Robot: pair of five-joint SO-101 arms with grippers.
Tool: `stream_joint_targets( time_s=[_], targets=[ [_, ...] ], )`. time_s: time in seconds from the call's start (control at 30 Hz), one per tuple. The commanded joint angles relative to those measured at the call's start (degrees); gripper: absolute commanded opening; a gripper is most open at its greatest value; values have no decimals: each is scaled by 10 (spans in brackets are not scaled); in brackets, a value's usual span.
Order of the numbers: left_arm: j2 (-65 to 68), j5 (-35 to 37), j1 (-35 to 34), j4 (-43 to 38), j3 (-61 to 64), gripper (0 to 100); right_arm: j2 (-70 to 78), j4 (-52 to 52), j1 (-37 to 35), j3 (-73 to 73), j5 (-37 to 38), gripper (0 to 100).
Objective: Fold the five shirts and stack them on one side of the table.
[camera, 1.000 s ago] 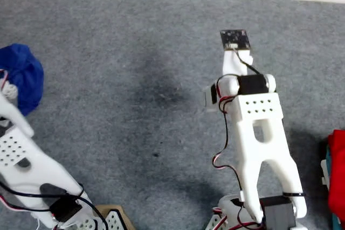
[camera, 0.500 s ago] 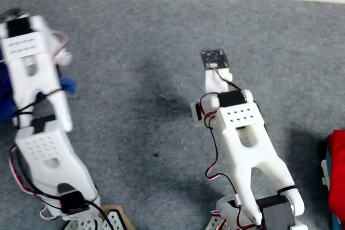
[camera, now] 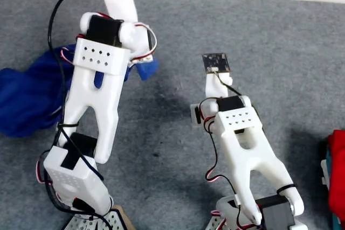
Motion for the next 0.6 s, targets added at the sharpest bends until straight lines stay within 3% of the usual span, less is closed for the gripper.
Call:
stream_joint_targets(
  time_s=[0.0,0.17,0.33,0.57],
  targets=[
    [-36,-19,4,4,33,293,-10,-7,-1,-3,-3,159],
    [-38,-20,-7,4,64,473,-10,-7,-1,-3,-3,159],
    [-86,-21,-70,4,65,482,-10,-7,-1,-3,-2,159],
    [-145,-22,-236,1,158,482,-9,-9,0,-3,-4,159]
  ],
)
